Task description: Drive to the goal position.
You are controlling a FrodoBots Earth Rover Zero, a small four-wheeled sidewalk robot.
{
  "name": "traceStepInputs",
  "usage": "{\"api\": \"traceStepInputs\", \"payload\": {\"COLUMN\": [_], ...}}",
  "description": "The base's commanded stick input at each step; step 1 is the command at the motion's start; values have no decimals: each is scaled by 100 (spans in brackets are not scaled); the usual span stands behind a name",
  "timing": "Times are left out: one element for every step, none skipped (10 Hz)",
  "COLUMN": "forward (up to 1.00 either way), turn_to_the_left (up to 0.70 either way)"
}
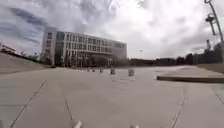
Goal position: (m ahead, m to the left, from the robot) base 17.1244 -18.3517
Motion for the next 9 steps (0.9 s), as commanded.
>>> {"api": "traceStepInputs", "payload": {"forward": [100, 100, 100, 100, 100, 100, 100, 100, 100], "turn_to_the_left": [0, 0, 0, 0, 0, 0, 0, 0, 0]}}
